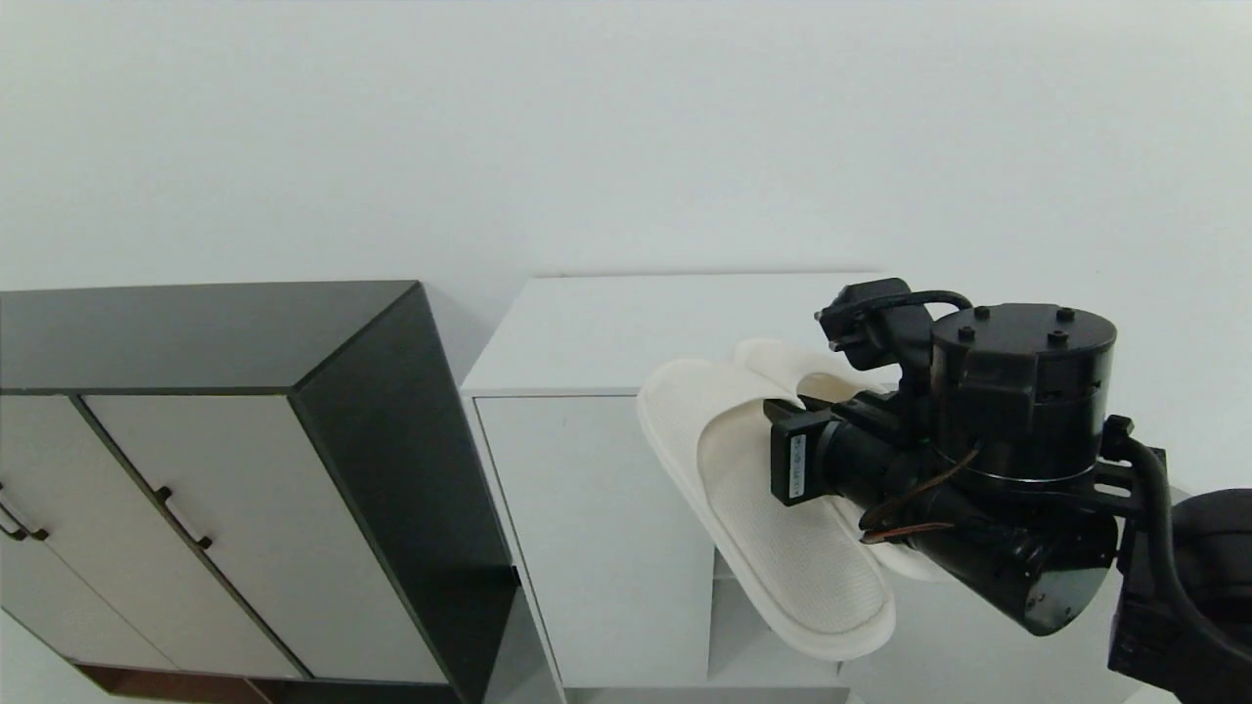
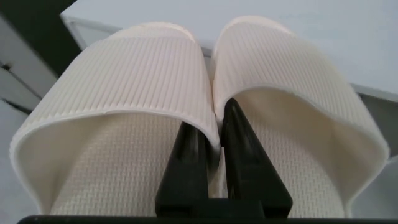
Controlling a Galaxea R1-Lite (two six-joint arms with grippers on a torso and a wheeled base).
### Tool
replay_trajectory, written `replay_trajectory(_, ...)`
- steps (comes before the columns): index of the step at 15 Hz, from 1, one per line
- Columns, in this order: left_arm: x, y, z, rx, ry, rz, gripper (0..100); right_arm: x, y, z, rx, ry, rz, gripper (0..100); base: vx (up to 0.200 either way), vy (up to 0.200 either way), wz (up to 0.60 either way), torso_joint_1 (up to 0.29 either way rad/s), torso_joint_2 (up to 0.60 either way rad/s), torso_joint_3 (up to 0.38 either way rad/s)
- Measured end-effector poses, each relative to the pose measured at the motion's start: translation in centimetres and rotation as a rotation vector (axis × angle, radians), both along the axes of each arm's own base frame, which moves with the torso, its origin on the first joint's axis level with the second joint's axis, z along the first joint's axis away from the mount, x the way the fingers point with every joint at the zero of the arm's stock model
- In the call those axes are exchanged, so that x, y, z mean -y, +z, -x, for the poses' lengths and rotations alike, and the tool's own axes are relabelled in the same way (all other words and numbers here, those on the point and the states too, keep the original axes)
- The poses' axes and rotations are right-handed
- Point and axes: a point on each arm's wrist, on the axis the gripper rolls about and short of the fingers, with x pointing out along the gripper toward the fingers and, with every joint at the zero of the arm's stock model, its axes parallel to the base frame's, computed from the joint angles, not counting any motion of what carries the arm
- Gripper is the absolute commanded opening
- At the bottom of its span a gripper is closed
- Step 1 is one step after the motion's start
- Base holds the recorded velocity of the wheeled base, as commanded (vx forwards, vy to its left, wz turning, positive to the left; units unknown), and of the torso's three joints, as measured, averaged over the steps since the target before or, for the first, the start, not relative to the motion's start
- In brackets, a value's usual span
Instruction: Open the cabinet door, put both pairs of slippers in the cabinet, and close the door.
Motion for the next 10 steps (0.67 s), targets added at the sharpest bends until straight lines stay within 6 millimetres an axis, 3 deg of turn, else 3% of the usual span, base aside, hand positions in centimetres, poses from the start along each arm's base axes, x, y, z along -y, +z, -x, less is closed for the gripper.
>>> replay_trajectory(4, 0.0, 0.0, 0.0, 0.0, 0.0, 0.0, 0, 0.15, -0.62, -0.05, -0.01, -0.003, 0.026, 0, 0.0, -0.2, 0.0, 0.001, 0.0, 0.005)
replay_trajectory(10, 0.0, 0.0, 0.0, 0.0, -0.001, 0.0, 0, 0.17, -0.86, -0.01, -0.013, 0.001, 0.036, 0, 0.0, 0.0, 0.0, 0.0, 0.0, 0.0)
